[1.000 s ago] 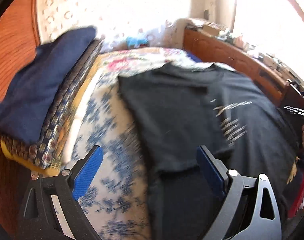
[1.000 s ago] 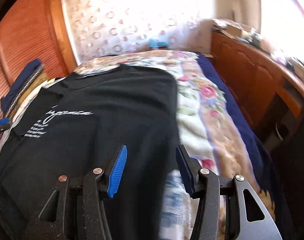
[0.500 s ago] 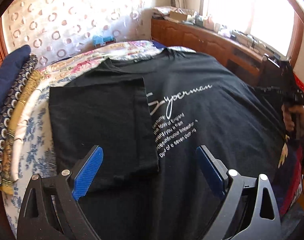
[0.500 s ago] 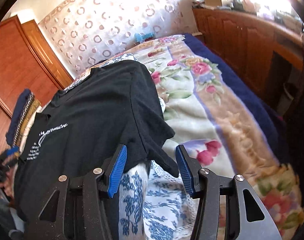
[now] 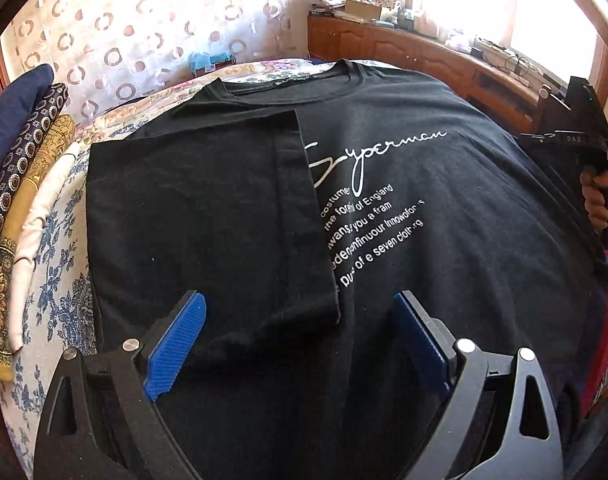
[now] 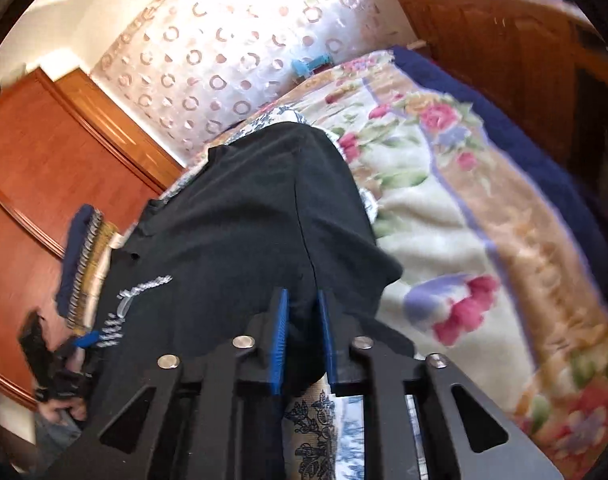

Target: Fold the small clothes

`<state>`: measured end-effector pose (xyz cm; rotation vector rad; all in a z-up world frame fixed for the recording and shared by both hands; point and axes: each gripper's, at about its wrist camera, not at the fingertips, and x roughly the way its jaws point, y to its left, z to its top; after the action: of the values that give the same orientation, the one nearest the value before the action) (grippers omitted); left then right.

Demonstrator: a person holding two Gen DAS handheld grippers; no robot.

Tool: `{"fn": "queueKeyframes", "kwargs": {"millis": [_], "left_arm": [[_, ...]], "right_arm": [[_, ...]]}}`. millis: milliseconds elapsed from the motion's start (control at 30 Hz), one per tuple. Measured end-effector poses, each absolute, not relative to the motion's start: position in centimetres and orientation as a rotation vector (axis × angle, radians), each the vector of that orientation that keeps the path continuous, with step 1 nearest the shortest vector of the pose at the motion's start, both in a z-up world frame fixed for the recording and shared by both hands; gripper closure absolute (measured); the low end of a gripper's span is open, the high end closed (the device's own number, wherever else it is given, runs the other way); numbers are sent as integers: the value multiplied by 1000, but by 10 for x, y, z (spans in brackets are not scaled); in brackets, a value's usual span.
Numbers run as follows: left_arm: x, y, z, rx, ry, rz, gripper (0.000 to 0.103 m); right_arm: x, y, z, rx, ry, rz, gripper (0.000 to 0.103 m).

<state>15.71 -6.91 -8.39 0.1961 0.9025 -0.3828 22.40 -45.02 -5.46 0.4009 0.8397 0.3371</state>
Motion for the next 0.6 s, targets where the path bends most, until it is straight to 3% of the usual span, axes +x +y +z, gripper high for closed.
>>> {"fn": "queueKeyframes", "kwargs": {"millis": [433, 600], "left_arm": [[156, -69, -84, 194, 901, -382, 8], [156, -70, -85, 194, 901, -382, 8]], "right_arm": [[203, -392, -12, 102, 692, 337, 102], [198, -355, -19, -9, 703, 395, 102]]}}
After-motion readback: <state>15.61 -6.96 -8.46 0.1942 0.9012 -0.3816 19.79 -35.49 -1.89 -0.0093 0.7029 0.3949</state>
